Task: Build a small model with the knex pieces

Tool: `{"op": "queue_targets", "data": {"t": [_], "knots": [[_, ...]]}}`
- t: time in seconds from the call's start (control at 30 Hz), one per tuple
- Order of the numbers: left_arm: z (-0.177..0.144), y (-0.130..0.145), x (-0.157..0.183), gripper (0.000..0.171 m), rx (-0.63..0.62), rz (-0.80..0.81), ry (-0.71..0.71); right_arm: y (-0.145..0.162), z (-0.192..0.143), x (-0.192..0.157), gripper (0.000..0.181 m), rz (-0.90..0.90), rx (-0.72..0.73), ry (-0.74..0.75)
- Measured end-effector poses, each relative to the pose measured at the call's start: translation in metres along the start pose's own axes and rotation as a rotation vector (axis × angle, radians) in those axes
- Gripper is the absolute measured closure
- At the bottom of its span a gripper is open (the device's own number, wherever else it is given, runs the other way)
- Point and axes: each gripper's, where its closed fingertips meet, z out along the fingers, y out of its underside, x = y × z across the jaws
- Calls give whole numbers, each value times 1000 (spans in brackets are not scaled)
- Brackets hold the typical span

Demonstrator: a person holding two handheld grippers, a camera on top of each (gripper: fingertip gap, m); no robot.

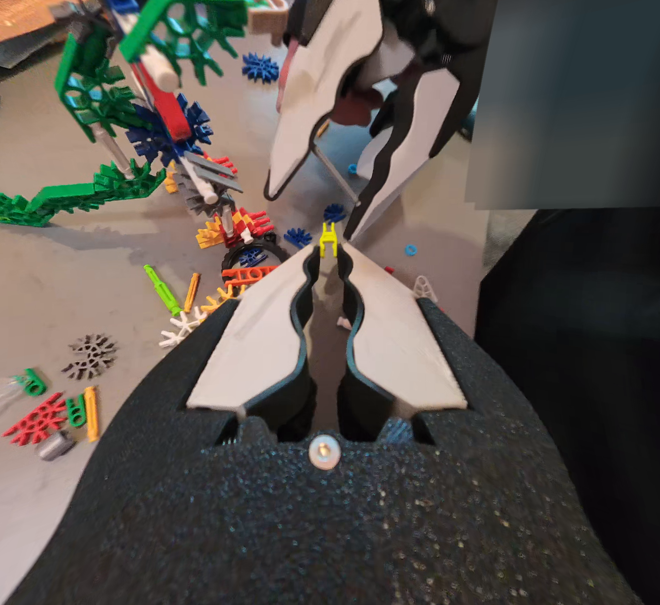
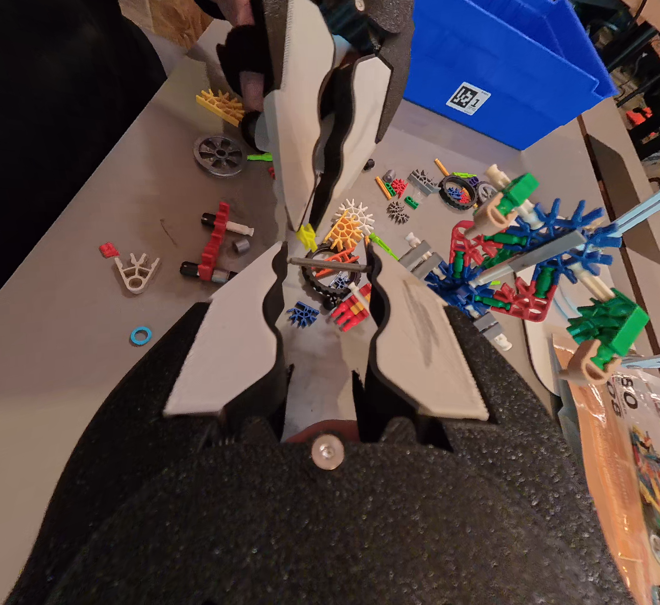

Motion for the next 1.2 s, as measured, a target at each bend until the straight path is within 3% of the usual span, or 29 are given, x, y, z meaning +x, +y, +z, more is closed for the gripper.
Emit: {"op": "queue_targets", "data": {"t": [0.2, 0.43, 1.2], "knots": [[0, -14, 9, 165, 94, -130, 118, -6, -1, -2, 138, -24, 25, 8], [3, -18, 14, 165, 116, -182, 188, -9, 0, -9, 138, -45, 39, -17], [-1, -18, 24, 165, 68, -211, 317, -15, -3, -19, 139, -112, 54, -47]]}}
